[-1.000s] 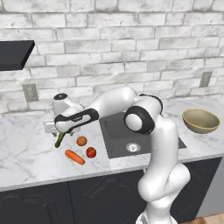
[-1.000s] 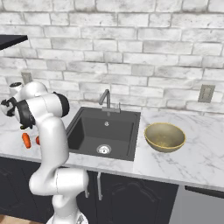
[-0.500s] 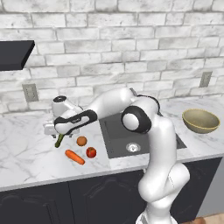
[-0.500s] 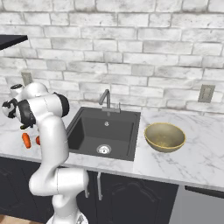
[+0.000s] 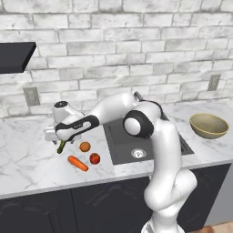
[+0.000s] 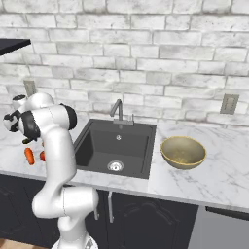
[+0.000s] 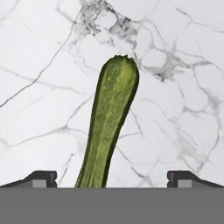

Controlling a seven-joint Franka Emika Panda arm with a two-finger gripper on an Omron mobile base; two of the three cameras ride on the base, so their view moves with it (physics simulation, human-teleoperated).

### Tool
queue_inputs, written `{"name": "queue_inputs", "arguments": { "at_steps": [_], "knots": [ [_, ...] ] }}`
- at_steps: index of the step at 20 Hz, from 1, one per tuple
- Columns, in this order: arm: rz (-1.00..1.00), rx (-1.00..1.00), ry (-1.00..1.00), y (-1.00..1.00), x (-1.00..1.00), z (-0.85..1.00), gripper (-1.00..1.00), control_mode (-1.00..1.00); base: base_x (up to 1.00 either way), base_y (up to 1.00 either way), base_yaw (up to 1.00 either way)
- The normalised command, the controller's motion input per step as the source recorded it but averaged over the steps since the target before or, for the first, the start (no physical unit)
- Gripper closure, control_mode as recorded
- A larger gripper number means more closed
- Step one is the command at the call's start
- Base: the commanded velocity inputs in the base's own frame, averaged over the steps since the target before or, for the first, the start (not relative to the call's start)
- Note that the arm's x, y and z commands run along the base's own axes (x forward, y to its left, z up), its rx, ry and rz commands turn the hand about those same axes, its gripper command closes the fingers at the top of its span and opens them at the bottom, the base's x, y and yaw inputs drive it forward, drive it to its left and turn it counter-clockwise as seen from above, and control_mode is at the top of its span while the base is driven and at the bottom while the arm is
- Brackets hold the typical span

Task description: There is a mixed pile of frozen fruits and vegetables on the counter. Locate all the frozen vegetables and place the items in a bowl on the counter. Take all the frozen fruits and defrost them in a running sink.

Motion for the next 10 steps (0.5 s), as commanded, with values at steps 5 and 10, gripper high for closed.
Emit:
{"name": "queue_inputs", "arguments": {
  "at_steps": [5,10],
  "knots": [
    [-0.01,0.0,0.0,0.06,0.08,-0.15,-1.0,-1.0,0.0,0.0,0.0],
    [-0.01,0.0,0.0,0.07,0.09,-0.14,-1.0,-1.0,0.0,0.0,0.0]
  ]
}}
